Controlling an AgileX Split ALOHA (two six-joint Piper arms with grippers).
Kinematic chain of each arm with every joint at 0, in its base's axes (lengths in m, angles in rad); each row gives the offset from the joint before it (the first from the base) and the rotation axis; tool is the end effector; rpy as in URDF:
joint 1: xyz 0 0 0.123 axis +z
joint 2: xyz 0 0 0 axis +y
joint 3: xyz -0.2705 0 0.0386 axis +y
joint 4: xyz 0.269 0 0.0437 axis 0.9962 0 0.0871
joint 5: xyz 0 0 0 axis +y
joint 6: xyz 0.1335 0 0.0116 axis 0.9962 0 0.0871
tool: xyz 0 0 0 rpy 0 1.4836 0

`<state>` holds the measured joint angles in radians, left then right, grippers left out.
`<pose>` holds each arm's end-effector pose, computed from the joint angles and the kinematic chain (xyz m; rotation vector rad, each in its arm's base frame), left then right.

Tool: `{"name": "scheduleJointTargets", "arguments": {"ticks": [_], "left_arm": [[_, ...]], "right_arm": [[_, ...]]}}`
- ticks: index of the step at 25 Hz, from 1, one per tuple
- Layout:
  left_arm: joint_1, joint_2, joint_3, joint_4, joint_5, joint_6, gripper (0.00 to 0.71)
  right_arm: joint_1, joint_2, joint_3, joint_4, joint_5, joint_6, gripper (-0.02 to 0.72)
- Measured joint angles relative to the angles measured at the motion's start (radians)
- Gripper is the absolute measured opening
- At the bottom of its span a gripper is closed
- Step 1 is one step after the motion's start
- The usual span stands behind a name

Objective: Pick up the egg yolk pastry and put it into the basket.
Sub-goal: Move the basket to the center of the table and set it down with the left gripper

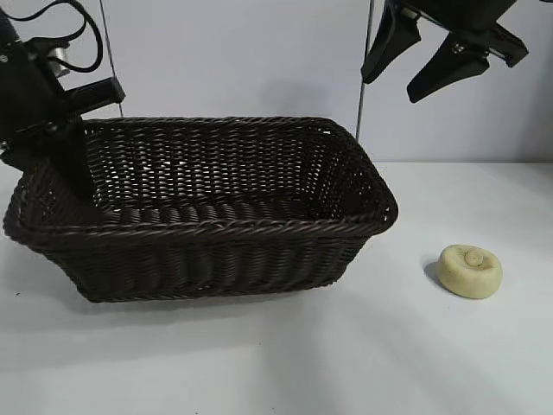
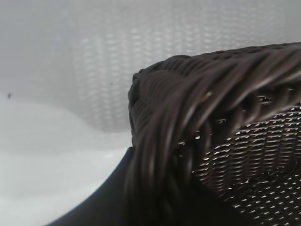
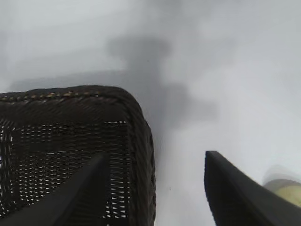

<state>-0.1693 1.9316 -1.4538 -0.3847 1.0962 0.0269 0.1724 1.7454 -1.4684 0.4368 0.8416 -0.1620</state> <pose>0.3917 -0.1124 0.1521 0.0503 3.0354 -0.5432 0.4127 0.1148 0.2454 -0.1676 2.5577 0.5299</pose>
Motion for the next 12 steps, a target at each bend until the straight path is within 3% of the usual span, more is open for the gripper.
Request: {"name": "scheduleJointTargets", "arguments": {"ticks": [12], "left_arm": [[-0.092,0.111,-0.156,-0.001,0.044,0.072,0.103]], "right_arm": [[0.000,0.000,0.000,-0.001,0.000,0.000,0.435]]}}
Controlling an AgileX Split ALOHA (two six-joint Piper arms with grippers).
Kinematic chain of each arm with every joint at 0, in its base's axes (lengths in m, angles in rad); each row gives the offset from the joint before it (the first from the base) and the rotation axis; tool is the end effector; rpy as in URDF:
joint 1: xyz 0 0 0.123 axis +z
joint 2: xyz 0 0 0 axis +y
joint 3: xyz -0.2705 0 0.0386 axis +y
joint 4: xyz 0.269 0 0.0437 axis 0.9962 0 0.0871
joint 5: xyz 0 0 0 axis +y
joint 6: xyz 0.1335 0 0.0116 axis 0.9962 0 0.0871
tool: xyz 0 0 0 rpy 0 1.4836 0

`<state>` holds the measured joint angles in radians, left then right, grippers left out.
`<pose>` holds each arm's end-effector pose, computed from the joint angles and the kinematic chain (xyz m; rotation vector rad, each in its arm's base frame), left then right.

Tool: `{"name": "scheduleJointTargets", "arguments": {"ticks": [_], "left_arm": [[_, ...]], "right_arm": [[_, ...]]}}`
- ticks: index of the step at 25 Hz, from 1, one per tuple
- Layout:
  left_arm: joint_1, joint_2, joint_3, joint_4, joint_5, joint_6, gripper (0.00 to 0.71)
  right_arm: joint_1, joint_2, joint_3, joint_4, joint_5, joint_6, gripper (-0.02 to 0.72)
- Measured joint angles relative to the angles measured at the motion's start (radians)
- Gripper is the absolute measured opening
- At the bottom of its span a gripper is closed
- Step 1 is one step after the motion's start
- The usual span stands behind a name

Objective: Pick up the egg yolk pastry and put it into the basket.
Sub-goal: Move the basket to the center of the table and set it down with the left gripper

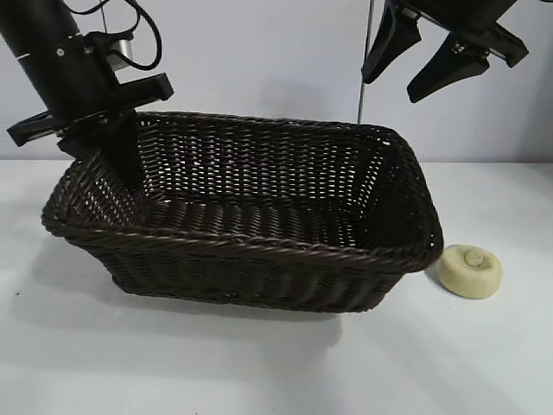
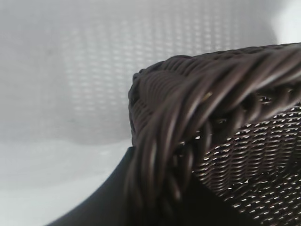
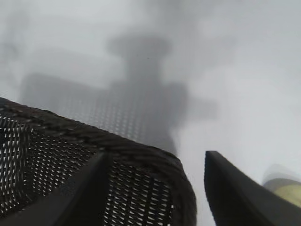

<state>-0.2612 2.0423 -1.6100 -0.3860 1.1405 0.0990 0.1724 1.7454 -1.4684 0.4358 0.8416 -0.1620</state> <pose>0.4076 -0.1564 0.1483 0.3221 3.0192 -0.5570 0.4127 0.1147 0.2453 -0.1682 2.5579 0.5287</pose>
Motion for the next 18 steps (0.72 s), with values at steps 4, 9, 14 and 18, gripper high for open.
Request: {"name": "scheduleJointTargets", "arguments": {"ticks": [4,9,14,18], "left_arm": [[0.000,0.044,-0.013,0.002,-0.004,0.000,0.103],[0.000,0.078,-0.013,0.005,-0.049,0.000,0.103],[0.000,0.109,-0.013,0.002,-0.067,0.000,0.103],[0.000,0.137,-0.013,-0.006,-0.070,-0.002,0.102]], "right_arm": [[0.000,0.000,0.000,0.000,0.000,0.000,0.435],[0.000,0.000,0.000,0.000,0.000,0.000,0.435],[0.000,0.000,0.000,0.000,0.000,0.000,0.435],[0.000,0.000,0.000,0.000,0.000,0.000,0.435]]}}
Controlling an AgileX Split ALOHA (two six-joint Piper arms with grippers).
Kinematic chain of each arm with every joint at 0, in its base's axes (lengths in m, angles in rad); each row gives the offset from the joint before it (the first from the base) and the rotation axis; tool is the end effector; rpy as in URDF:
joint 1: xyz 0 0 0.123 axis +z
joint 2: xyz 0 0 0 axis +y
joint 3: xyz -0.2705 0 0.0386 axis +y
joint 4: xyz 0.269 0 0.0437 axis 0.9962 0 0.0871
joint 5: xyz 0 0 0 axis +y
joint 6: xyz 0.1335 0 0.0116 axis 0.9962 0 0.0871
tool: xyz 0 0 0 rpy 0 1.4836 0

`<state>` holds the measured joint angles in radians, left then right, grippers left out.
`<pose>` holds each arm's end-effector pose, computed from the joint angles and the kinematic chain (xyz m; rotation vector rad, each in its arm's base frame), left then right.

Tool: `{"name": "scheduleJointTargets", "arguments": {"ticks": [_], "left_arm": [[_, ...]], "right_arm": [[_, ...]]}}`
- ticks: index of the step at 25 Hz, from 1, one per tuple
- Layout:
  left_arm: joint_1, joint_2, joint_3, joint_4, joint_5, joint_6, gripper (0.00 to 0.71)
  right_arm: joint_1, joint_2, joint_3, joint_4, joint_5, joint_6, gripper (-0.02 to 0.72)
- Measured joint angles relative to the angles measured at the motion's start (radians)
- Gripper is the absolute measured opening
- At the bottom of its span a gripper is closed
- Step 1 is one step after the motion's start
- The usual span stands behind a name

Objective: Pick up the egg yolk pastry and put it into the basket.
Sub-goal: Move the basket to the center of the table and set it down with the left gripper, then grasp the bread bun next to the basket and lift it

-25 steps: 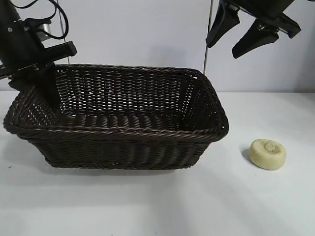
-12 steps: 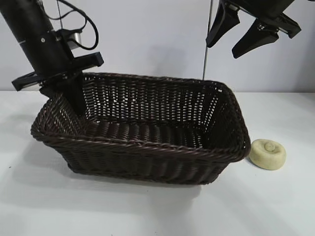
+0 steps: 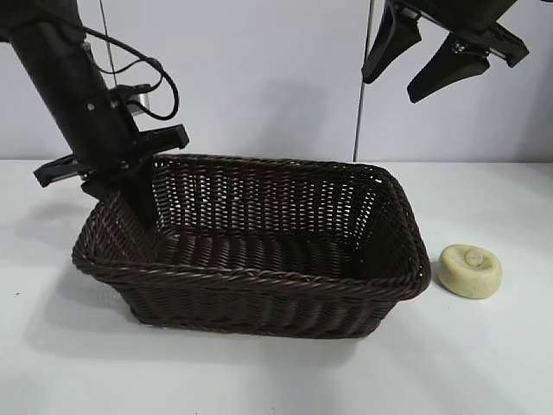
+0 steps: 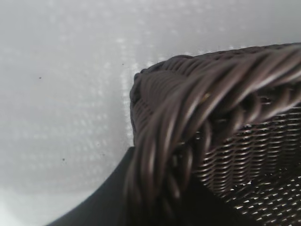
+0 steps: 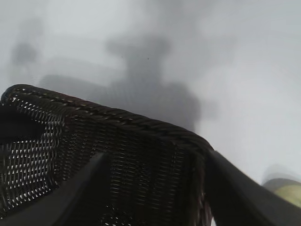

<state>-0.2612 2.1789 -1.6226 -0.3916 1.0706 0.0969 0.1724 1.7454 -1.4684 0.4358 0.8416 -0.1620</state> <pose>0.4191 -0.1585 0.0920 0.2684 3.0805 -0.5426 0.4127 0.1147 0.2453 -0.1682 2.5579 0.5287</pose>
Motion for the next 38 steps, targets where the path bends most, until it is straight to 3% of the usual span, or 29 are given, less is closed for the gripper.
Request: {"name": "scheduleJointTargets", "arguments": {"ticks": [10,15,18,22,25,31,38], "left_arm": [[0.026,0.002,0.000,-0.007,-0.001,-0.001,0.103],[0.048,0.002,0.000,-0.011,-0.002,-0.001,0.160],[0.048,0.001,0.000,-0.016,-0.002,0.000,0.242],[0.048,0.001,0.000,-0.016,-0.002,0.001,0.486],[0.048,-0.003,-0.007,0.000,0.004,0.001,0.556],[0.048,-0.102,-0.007,0.086,0.041,0.002,0.577],[0.048,-0.263,-0.007,0.094,0.091,0.002,0.578]], "right_arm": [[0.000,0.000,0.000,0.000,0.000,0.000,0.435],[0.000,0.000,0.000,0.000,0.000,0.000,0.435],[0.000,0.000,0.000,-0.001,0.000,0.000,0.435],[0.000,0.000,0.000,-0.001,0.000,0.000,0.435],[0.000,0.000,0.000,-0.001,0.000,0.000,0.435],[0.000,0.000,0.000,-0.001,0.000,0.000,0.435],[0.000,0.000,0.000,-0.001,0.006,0.000,0.435]]}}
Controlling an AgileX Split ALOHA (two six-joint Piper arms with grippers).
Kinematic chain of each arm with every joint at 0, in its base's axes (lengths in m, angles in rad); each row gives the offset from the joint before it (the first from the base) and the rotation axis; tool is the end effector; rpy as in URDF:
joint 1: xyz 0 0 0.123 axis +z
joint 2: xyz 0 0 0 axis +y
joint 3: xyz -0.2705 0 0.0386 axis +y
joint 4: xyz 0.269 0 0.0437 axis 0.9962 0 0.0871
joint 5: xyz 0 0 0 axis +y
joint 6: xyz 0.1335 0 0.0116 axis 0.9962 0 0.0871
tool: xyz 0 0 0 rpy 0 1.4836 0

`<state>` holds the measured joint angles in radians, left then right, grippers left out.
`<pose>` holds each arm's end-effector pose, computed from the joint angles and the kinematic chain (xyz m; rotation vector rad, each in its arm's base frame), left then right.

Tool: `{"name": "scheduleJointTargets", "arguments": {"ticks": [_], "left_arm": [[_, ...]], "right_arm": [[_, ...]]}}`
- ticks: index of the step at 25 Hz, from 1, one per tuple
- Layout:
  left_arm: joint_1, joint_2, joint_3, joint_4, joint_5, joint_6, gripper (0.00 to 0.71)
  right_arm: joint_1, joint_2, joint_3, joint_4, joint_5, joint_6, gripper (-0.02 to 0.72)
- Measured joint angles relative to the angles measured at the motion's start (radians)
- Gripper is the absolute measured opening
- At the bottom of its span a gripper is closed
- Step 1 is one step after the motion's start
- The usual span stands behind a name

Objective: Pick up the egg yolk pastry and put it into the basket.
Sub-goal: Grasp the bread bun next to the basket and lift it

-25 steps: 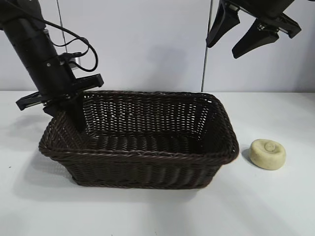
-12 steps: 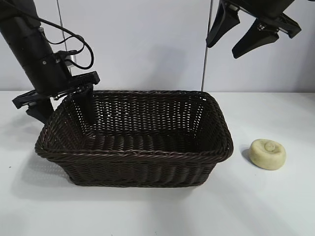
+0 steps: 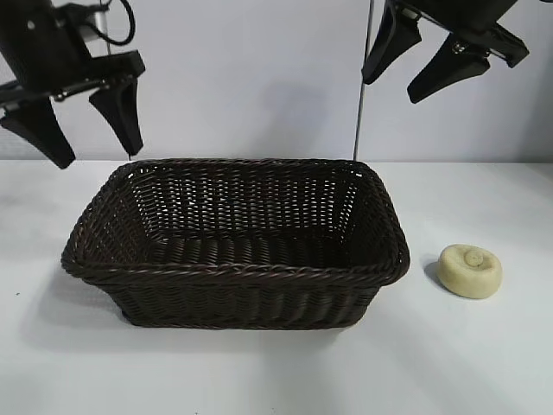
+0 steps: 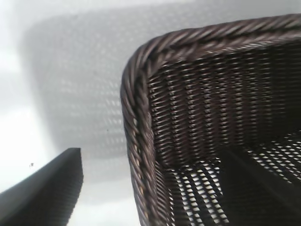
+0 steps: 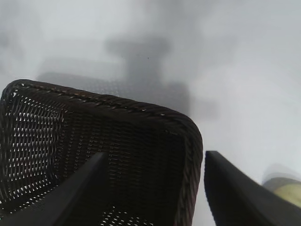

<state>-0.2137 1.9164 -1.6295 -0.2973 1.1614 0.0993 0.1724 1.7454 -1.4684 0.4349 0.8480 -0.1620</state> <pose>0.4099 -0.1258 0.2044 0.3244 2.9004 -0.4357 0.4119 0.1147 0.2449 -0.1711 2.5639 0.5293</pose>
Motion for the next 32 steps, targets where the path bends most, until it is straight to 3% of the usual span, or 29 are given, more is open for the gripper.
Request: {"name": "scheduleJointTargets", "arguments": {"ticks": [7,13,19,27,32], "left_arm": [[0.000,-0.139,0.016,-0.052,0.024,0.001,0.578],[0.000,-0.226,0.172,-0.192,-0.072,0.041,0.574],[-0.001,-0.230,0.294,-0.411,-0.189,0.124,0.574],[-0.004,-0.162,0.337,-0.446,-0.232,0.135,0.574],[-0.041,-0.130,0.337,-0.454,-0.246,0.135,0.574]], "right_arm": [[0.000,0.000,0.000,0.000,0.002,0.000,0.435],[0.000,0.000,0.000,0.000,0.002,0.000,0.435],[0.000,0.000,0.000,0.000,-0.003,0.000,0.435],[0.000,0.000,0.000,0.000,-0.005,0.000,0.435],[0.000,0.000,0.000,0.000,-0.005,0.000,0.435]]}}
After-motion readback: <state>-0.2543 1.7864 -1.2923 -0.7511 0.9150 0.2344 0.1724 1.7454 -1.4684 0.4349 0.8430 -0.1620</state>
